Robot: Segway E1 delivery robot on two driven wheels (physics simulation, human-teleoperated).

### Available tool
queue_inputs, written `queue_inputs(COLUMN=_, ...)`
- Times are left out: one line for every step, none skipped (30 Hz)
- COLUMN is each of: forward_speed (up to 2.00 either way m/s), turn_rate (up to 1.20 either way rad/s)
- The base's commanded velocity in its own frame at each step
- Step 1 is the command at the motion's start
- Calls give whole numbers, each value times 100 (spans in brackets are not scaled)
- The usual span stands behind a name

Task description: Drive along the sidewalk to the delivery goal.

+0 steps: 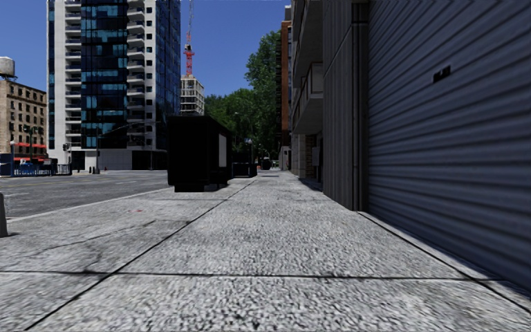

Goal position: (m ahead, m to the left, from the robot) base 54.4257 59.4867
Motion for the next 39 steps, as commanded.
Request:
queue_inputs(forward_speed=200, turn_rate=22)
queue_inputs(forward_speed=200, turn_rate=22)
queue_inputs(forward_speed=200, turn_rate=22)
queue_inputs(forward_speed=200, turn_rate=22)
queue_inputs(forward_speed=200, turn_rate=22)
queue_inputs(forward_speed=200, turn_rate=22)
queue_inputs(forward_speed=200, turn_rate=22)
queue_inputs(forward_speed=200, turn_rate=22)
queue_inputs(forward_speed=200, turn_rate=22)
queue_inputs(forward_speed=200, turn_rate=22)
queue_inputs(forward_speed=200, turn_rate=22)
queue_inputs(forward_speed=200, turn_rate=22)
queue_inputs(forward_speed=200, turn_rate=22)
queue_inputs(forward_speed=200, turn_rate=22)
queue_inputs(forward_speed=200, turn_rate=22)
queue_inputs(forward_speed=200, turn_rate=21)
queue_inputs(forward_speed=200, turn_rate=21)
queue_inputs(forward_speed=200, turn_rate=0)
queue_inputs(forward_speed=200, turn_rate=0)
queue_inputs(forward_speed=200, turn_rate=0)
queue_inputs(forward_speed=200, turn_rate=0)
queue_inputs(forward_speed=200, turn_rate=0)
queue_inputs(forward_speed=200, turn_rate=0)
queue_inputs(forward_speed=200, turn_rate=0)
queue_inputs(forward_speed=200, turn_rate=0)
queue_inputs(forward_speed=200, turn_rate=0)
queue_inputs(forward_speed=200, turn_rate=0)
queue_inputs(forward_speed=200, turn_rate=0)
queue_inputs(forward_speed=200, turn_rate=0)
queue_inputs(forward_speed=200, turn_rate=0)
queue_inputs(forward_speed=200, turn_rate=0)
queue_inputs(forward_speed=200, turn_rate=0)
queue_inputs(forward_speed=200, turn_rate=0)
queue_inputs(forward_speed=200, turn_rate=0)
queue_inputs(forward_speed=200, turn_rate=0)
queue_inputs(forward_speed=200, turn_rate=0)
queue_inputs(forward_speed=200, turn_rate=0)
queue_inputs(forward_speed=200, turn_rate=0)
queue_inputs(forward_speed=200, turn_rate=0)
